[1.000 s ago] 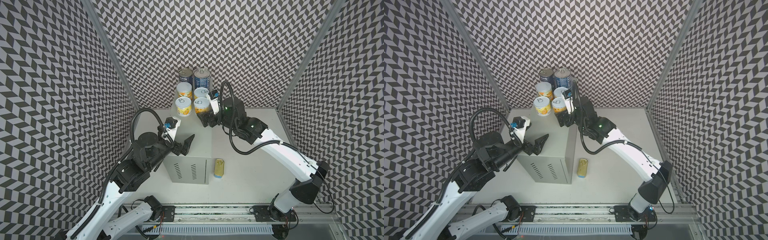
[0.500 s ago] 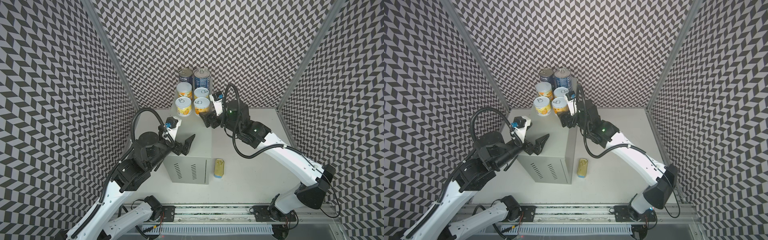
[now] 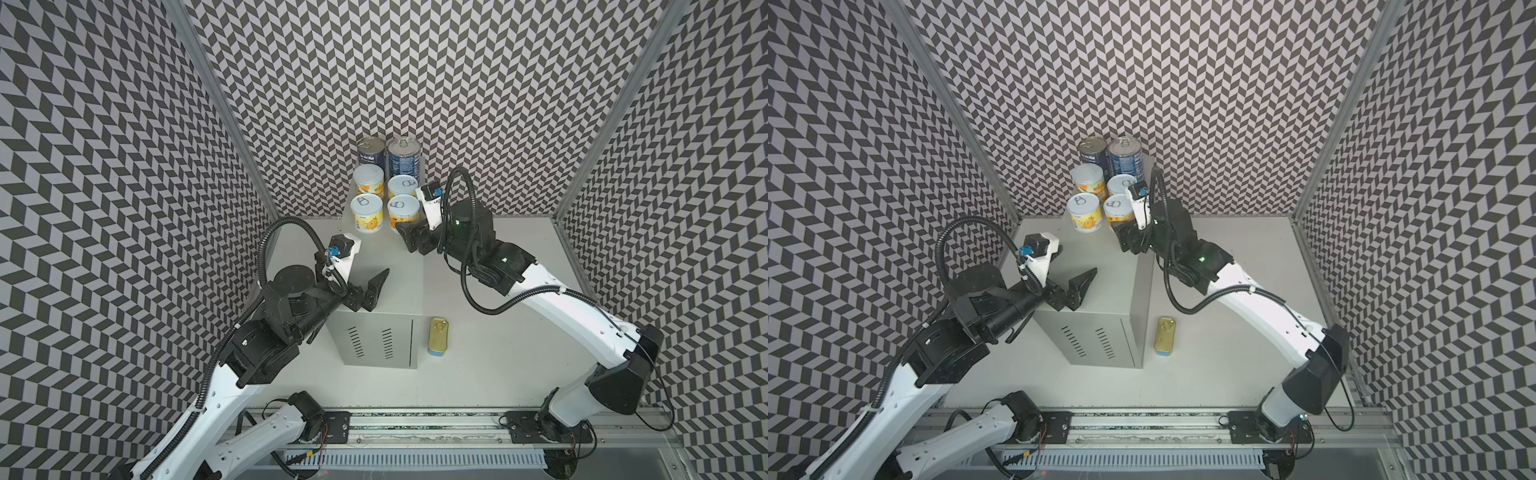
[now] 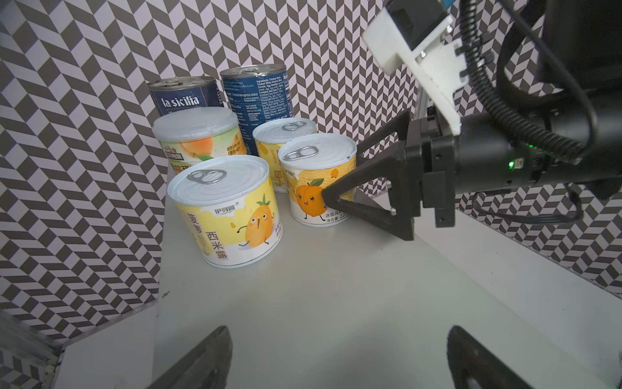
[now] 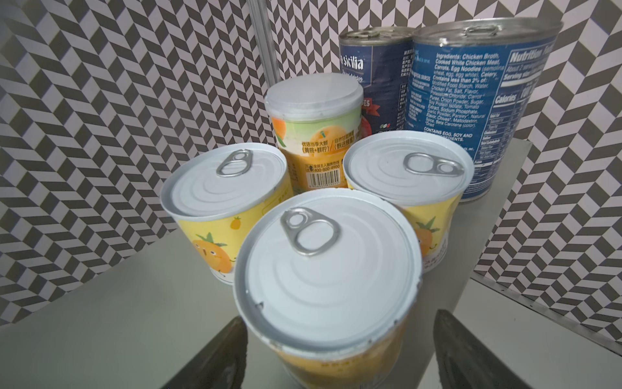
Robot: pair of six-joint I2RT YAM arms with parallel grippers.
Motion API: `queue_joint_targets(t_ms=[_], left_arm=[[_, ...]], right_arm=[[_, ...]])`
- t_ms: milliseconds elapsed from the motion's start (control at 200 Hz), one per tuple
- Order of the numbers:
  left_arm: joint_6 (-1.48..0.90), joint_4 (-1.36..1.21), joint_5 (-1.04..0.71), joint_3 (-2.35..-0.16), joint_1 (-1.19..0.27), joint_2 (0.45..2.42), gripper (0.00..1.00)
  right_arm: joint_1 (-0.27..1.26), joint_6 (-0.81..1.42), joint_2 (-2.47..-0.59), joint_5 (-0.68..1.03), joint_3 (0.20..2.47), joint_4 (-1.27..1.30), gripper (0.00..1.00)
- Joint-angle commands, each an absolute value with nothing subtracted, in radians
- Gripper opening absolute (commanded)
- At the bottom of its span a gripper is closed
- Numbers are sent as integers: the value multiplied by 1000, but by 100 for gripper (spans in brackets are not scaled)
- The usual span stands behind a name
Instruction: Place and organize the canned foods onto the counter
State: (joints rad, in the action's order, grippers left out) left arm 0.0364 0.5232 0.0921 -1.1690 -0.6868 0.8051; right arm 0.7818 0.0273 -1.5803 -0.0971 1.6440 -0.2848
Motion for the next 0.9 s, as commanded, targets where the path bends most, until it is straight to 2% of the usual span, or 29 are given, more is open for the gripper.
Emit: queue_joint_targets(t_ms=[0,896], left_arm=[[48,500,97,-1157,-690,792,100],[49,495,109,-1137,-698,767,100]], right_arm=[[778,35,-1594,-89,1669,-229,84],[775,35,-1630,-105,1689,-219,73]])
